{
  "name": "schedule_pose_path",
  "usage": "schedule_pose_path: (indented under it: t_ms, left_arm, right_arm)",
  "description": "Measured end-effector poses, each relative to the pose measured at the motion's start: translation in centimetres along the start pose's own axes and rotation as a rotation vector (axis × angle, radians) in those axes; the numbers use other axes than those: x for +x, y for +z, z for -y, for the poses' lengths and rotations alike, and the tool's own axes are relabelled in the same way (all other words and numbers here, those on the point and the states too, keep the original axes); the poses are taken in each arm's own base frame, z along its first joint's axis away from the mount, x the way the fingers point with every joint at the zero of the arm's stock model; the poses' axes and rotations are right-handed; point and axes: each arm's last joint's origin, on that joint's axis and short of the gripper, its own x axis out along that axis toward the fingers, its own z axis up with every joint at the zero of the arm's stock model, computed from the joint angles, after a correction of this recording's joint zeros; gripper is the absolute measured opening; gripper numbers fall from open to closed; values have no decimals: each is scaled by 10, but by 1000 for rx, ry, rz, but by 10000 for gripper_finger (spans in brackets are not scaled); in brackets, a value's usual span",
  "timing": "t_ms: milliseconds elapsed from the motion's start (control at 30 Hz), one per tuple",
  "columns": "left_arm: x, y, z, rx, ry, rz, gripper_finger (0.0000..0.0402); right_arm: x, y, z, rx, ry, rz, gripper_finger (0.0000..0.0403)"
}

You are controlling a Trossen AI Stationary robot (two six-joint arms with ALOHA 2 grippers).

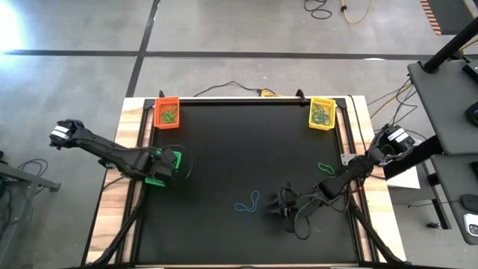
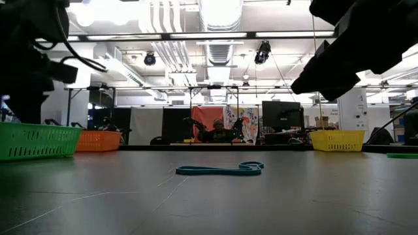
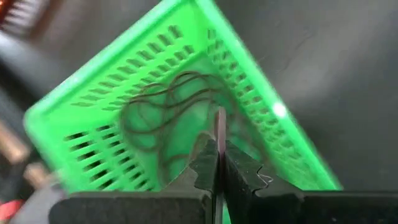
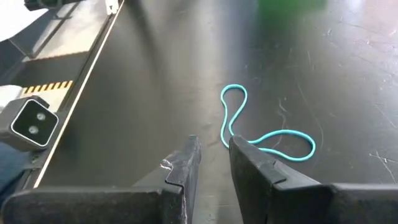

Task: Sort rubber bands into baskets
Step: Put the violet rubber band into the green bin, then put the blue rubber band into the yellow bin

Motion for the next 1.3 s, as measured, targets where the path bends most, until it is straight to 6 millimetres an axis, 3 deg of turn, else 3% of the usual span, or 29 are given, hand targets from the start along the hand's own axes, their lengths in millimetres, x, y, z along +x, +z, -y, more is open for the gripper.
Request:
schedule_pose_path:
  t_ms: [233,367,600,800,1033,1167,1300]
  left_arm:
    - [11,-3,0,32,10,17,3]
    - [5,0,1,46,11,11,33]
    - [-21,10,3,82,17,15,118]
    - [-66,26,15,136,-114,144,157]
    - [-105,37,59,268,-313,691,160]
    - [-103,30,91,300,-501,883,160]
    - [-84,17,117,402,-600,985,160]
  right_arm:
    - [2,-3,2,-94,-25,-8,82]
    - [5,-2,0,-102,-16,15,85]
    - [27,-9,-3,-156,-79,-12,141]
    - [49,0,-7,-156,-92,-1,188]
    - [71,-1,7,-159,-139,18,195]
    - [79,-12,10,-132,-131,16,180]
    - [88,-24,12,-76,-140,-15,174]
